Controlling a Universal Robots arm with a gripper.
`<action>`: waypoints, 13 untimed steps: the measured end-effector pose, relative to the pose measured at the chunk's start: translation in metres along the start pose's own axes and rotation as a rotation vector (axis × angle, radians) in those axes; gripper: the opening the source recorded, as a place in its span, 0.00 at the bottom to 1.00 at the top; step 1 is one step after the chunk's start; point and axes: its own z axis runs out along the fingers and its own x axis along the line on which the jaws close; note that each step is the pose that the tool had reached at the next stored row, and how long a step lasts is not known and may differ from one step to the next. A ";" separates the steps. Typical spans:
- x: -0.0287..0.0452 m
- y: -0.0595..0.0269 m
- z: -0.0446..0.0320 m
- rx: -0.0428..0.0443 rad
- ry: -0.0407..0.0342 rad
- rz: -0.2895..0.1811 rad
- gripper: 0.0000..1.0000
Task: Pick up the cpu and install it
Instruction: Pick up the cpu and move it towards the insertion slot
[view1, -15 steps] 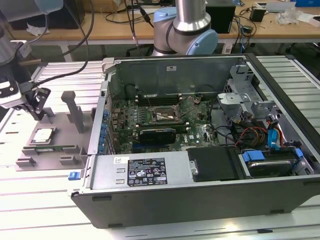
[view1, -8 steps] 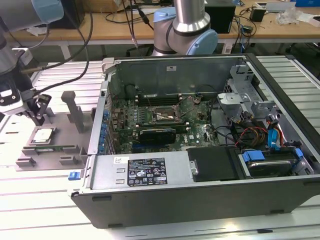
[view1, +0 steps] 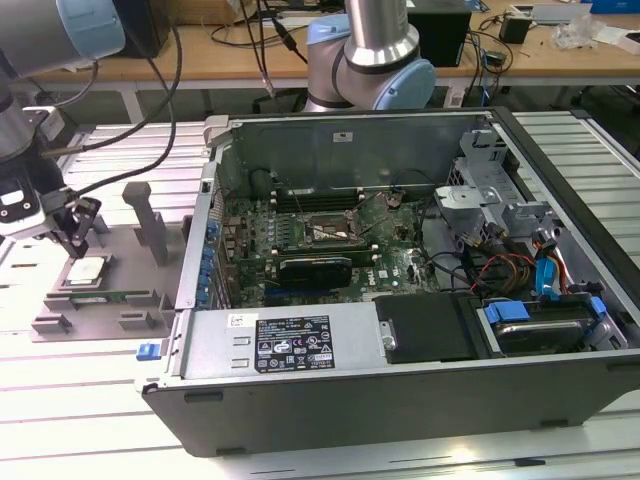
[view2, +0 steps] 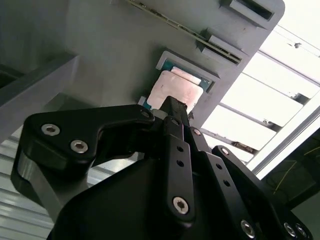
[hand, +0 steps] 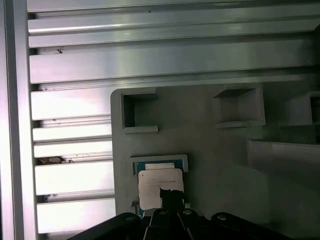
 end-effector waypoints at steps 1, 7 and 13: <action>0.0008 -0.0004 0.0028 0.0000 0.0000 0.000 0.11; 0.0049 -0.0016 0.0124 -0.0002 -0.0003 -0.003 0.11; 0.0060 -0.0018 0.0135 -0.0002 -0.0004 -0.004 0.11</action>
